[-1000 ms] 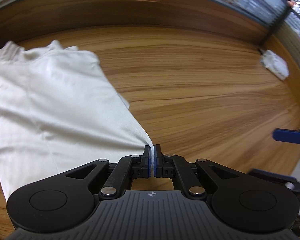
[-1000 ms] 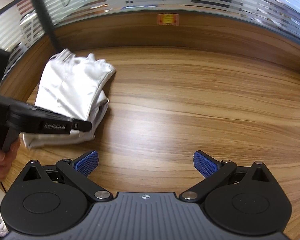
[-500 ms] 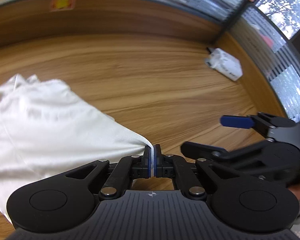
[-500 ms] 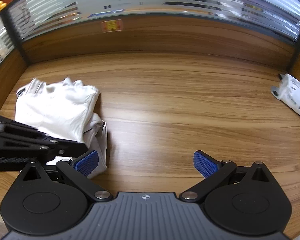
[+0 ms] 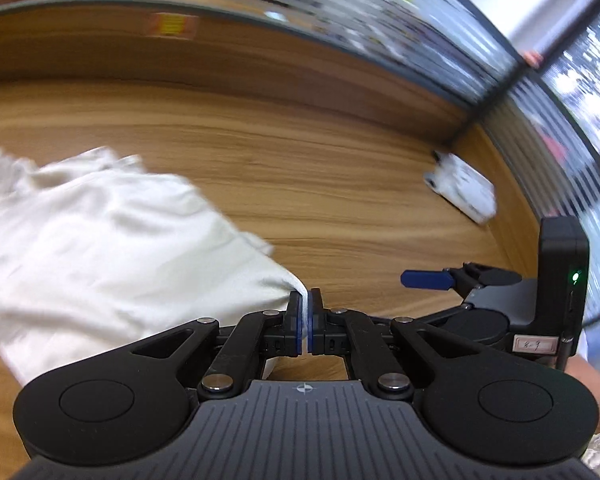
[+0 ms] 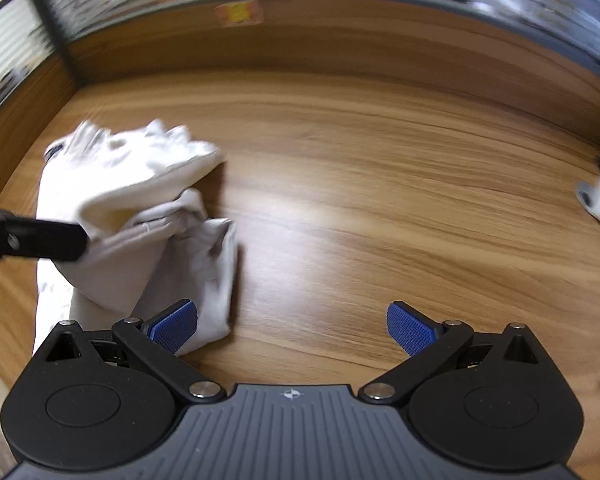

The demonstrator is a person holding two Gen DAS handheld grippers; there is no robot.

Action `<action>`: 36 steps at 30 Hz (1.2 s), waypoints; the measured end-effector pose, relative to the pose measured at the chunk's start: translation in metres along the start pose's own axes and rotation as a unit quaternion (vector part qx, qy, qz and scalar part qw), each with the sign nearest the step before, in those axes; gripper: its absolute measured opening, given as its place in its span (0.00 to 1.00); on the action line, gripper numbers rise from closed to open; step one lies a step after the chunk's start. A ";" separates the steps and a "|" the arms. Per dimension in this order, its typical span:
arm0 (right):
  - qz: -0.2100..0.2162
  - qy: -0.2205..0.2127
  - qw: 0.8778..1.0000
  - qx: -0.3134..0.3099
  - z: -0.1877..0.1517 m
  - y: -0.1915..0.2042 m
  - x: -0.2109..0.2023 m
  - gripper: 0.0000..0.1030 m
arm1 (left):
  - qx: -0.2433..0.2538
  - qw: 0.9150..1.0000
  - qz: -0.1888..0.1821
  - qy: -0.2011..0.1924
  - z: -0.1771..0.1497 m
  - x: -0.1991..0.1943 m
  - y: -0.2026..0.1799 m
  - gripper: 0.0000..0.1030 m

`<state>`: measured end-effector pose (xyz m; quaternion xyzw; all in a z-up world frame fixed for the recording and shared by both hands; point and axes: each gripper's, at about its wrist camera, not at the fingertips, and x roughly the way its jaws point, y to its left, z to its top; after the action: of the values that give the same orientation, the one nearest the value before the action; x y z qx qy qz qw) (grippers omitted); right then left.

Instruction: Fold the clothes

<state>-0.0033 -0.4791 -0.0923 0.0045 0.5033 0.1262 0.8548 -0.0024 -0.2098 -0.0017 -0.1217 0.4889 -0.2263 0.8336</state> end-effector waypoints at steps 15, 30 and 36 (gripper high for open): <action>0.059 0.019 0.988 -0.140 0.029 0.084 0.057 0.69 | -0.139 0.972 0.181 -0.053 -0.038 -0.052 0.068 0.02; 0.041 0.022 0.989 -0.140 0.036 0.090 0.063 0.02 | -0.225 0.933 0.282 -0.014 -0.096 -0.082 0.150 0.02; -0.018 -0.002 0.993 -0.118 0.042 0.060 0.049 0.00 | -0.219 0.933 0.287 -0.002 -0.096 -0.074 0.159 0.02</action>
<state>0.0432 -0.4052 -0.1055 -0.1056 0.4834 0.1691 0.8524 -0.0760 -0.0330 -0.0605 -0.1568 0.5385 0.1356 0.8167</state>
